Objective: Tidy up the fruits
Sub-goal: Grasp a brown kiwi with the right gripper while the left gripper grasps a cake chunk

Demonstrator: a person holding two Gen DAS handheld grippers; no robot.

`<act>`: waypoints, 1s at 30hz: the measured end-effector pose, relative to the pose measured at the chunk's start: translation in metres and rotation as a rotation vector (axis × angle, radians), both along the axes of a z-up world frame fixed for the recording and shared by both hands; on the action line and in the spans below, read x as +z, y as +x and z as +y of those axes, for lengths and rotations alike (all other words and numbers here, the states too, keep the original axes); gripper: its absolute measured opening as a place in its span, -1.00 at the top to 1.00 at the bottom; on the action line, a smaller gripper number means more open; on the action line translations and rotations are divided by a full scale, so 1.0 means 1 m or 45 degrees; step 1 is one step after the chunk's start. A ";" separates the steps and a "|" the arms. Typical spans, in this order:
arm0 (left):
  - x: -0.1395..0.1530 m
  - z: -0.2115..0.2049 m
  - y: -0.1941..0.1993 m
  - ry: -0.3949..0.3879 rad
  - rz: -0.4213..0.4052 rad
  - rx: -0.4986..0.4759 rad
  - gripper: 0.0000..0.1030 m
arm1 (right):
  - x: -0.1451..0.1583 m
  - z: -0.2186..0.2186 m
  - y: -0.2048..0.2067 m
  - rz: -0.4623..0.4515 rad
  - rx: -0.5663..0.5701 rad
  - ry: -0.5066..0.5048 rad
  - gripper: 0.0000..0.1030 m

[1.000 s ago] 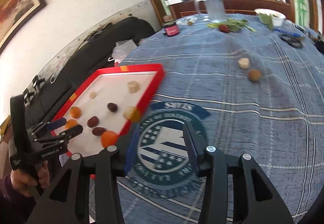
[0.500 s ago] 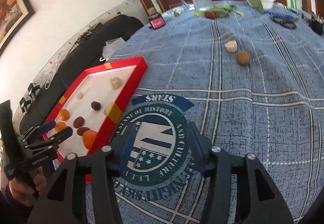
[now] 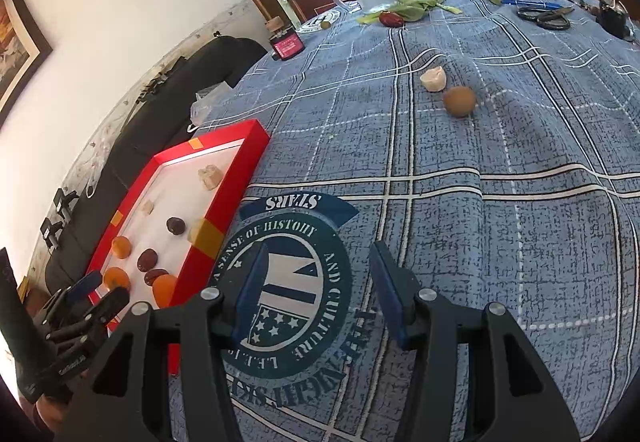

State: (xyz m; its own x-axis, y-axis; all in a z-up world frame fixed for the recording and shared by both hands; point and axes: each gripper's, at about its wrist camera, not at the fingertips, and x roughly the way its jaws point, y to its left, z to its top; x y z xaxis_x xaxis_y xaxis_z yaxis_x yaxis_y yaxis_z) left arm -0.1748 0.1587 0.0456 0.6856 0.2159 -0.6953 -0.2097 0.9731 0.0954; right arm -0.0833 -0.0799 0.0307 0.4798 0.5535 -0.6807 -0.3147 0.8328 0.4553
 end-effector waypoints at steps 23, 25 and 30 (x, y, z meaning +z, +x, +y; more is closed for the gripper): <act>0.074 -0.076 0.125 -0.144 -0.240 -0.046 -0.76 | 0.085 -0.041 0.054 -0.307 -0.151 -0.037 -0.06; 0.066 -0.087 0.156 -0.106 -0.216 0.001 -0.76 | 0.081 -0.044 0.085 -0.225 -0.097 -0.027 -0.06; 0.042 -0.084 0.205 -0.132 -0.112 0.145 -0.76 | 0.044 -0.062 0.120 -0.078 -0.137 0.156 -0.06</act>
